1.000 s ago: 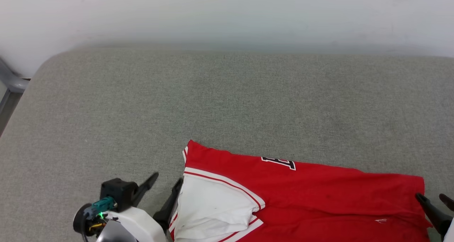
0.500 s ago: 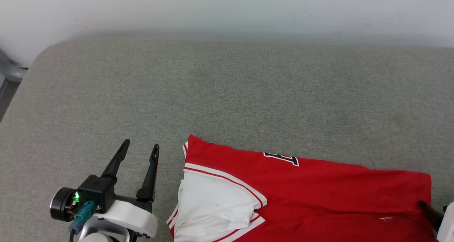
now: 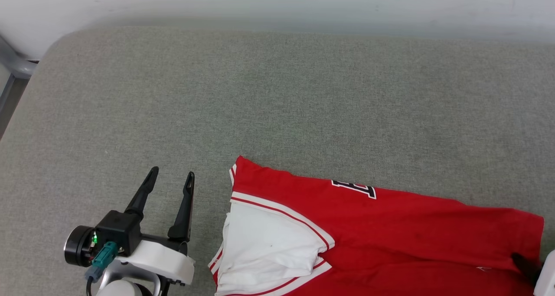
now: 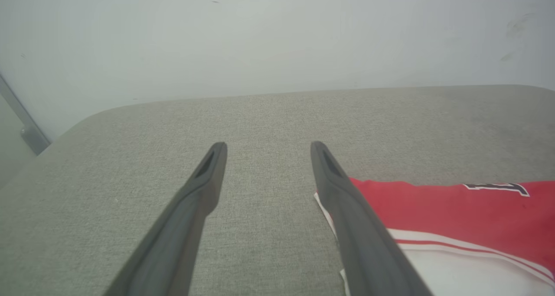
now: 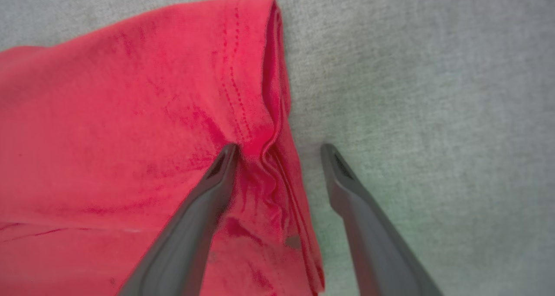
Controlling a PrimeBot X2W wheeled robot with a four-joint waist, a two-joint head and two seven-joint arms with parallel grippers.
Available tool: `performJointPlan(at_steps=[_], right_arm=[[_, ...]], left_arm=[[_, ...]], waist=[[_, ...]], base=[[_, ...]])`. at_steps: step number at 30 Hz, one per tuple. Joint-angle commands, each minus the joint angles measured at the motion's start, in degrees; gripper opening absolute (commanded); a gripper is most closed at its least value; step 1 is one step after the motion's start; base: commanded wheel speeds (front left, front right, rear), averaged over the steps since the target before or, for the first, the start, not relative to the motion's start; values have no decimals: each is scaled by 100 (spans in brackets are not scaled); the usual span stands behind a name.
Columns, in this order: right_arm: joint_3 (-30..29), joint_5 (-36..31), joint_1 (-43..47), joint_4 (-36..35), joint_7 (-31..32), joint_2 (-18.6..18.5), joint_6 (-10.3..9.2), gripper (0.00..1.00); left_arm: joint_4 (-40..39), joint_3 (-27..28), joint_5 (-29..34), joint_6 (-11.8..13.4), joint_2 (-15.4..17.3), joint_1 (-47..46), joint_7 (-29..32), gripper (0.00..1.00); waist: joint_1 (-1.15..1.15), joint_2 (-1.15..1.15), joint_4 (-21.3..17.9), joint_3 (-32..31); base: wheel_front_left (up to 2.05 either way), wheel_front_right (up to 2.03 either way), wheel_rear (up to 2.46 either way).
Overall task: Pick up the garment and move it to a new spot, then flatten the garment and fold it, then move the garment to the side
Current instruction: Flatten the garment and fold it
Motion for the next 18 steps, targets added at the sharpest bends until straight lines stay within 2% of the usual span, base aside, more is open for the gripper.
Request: performJointPlan(at_steps=[1,2,6,11,12,13,14,18], right_arm=[[186,97,11,188,-12,165,8,100],[416,206,-31,335,-96,258,13,100],[694,383,-56,419,-258,344,34,100],[841,412,-62,470,-437,233,34,100],[846,381,-63,479,-473,189,34,68],[847,337,-63,493,-521,138,34,29],[833,308,-62,509,-584,91,27,0],[719,140,-118,559,-907,-131,-3,0]], left_arm=[[20,48,37,-50,-45,-50,-40,100],[67,113,97,-109,-75,-45,-41,100],[149,148,179,-199,-105,-29,-40,100],[220,197,214,-254,-126,-90,-41,100],[228,208,220,-262,-139,-87,-41,100],[236,216,227,-267,-152,-75,-41,100],[241,222,232,-272,-163,-56,-41,100],[263,243,248,-293,-215,66,-41,100]], waist=[[0,0,5,13],[0,0,-4,22],[0,0,-24,-20],[0,0,-67,-91],[0,0,-75,-107],[0,0,-83,-124],[0,0,-92,-141],[0,0,-127,-207]], base=[[0,0,0],[0,0,0],[0,0,0],[0,0,0],[0,0,0],[0,0,0],[0,0,0],[0,0,0]])
